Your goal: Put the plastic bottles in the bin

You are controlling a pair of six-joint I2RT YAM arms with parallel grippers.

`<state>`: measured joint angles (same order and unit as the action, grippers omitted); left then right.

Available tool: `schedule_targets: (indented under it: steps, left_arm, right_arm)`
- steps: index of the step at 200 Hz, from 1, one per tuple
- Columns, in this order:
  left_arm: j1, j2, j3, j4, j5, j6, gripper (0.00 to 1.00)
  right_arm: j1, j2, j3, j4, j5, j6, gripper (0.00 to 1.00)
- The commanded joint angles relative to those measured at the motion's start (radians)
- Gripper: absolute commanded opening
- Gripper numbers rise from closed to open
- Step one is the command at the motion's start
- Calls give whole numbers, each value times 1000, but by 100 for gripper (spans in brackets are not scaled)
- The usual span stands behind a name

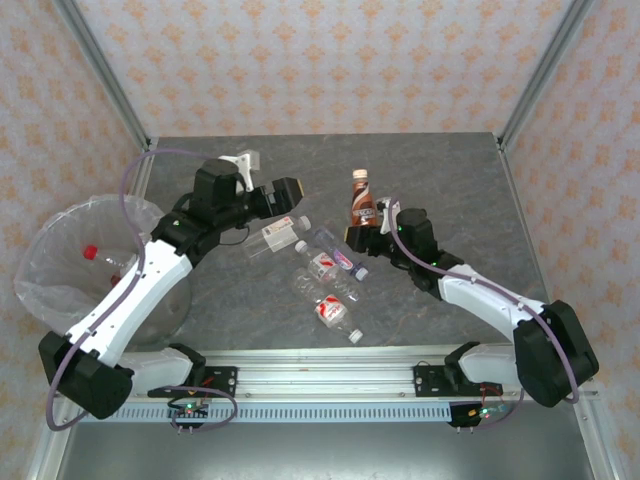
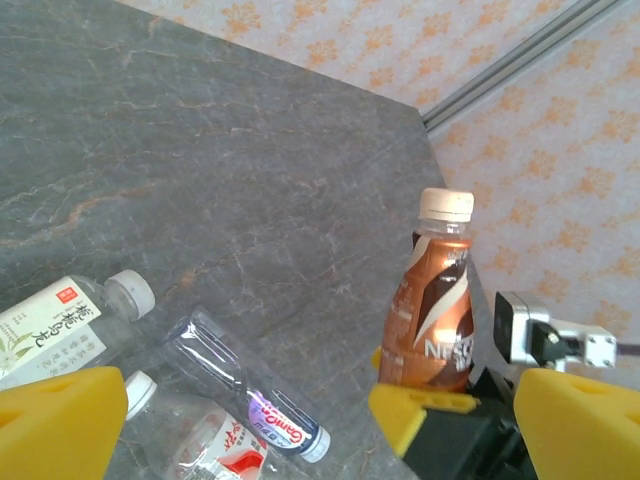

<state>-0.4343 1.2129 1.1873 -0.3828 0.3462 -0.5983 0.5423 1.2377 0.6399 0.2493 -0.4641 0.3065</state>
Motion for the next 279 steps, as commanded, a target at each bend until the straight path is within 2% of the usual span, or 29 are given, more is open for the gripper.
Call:
schedule_targets:
  steps: [1, 30, 96, 121, 142, 174, 212, 279]
  left_arm:
    - [-41, 29, 34, 55, -124, -18, 100]
    - [-44, 93, 62, 57, -151, -63, 100]
    - [-51, 218, 134, 123, 34, -72, 100]
    - [-77, 268, 188, 87, 45, -37, 98]
    - [-88, 293, 226, 35, 10, -14, 89]
    - [-91, 296, 247, -43, -131, -39, 70]
    - [-90, 326, 267, -44, -56, -21, 61]
    - [-93, 337, 272, -69, -34, -3, 40]
  right_arm:
    - [58, 0, 33, 98, 0, 108, 0]
    - [111, 18, 30, 142, 34, 164, 0]
    - [141, 58, 76, 153, -73, 152, 0]
    - [163, 93, 117, 141, -103, 135, 0]
    - [178, 111, 138, 145, -104, 128, 0]
    - [185, 112, 140, 147, -123, 116, 0]
    - [187, 114, 154, 133, -181, 92, 0]
    - [188, 118, 162, 134, -174, 80, 0]
